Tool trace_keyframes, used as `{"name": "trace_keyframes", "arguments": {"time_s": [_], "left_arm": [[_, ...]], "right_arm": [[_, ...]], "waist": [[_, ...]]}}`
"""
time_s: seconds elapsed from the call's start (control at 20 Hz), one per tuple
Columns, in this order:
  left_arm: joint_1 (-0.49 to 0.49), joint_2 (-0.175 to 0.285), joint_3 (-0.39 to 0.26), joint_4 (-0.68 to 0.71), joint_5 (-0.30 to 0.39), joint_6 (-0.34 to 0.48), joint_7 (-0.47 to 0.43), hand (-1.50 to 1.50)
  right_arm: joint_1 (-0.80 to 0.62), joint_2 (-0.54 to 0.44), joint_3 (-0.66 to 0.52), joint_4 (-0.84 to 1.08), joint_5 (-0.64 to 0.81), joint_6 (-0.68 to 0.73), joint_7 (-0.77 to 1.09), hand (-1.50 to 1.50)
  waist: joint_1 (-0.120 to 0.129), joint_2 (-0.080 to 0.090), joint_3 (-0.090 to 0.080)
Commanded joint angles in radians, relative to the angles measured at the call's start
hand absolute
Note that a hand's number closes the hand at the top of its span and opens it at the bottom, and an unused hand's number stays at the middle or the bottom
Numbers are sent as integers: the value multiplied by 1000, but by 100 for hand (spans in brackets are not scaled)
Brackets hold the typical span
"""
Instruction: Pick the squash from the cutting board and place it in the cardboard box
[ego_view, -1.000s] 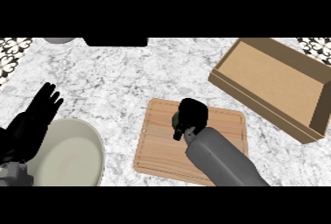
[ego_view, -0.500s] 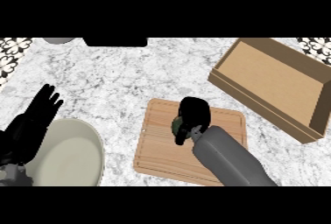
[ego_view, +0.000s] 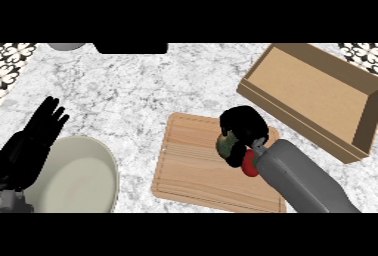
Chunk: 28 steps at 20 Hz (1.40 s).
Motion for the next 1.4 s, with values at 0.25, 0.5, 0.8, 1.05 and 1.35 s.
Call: {"name": "trace_keyframes", "arguments": {"time_s": [0.25, 0.5, 0.8, 1.05, 1.35], "left_arm": [[-32, 13, 39, 30, 10, -13, 25, 0], [-22, -6, 18, 40, -20, -14, -17, 0], [23, -25, 24, 62, -32, -35, -81, 0], [-22, -16, 39, 91, -36, -33, -60, 0], [16, -37, 29, 40, -43, -49, -43, 0]], "right_arm": [[83, -131, -75, -382, 51, 18, -30, 150], [-2, -111, -179, -614, 29, 65, 129, 150], [11, -188, -343, -797, 44, 112, 269, 150], [-69, -196, -486, -648, 60, 107, 236, 150], [-65, -192, -553, -556, 95, 114, 152, 150]], "waist": [[-15, -3, 0], [-24, -8, -1], [-16, -5, -1], [-1, 2, 0], [3, 1, 0]]}}
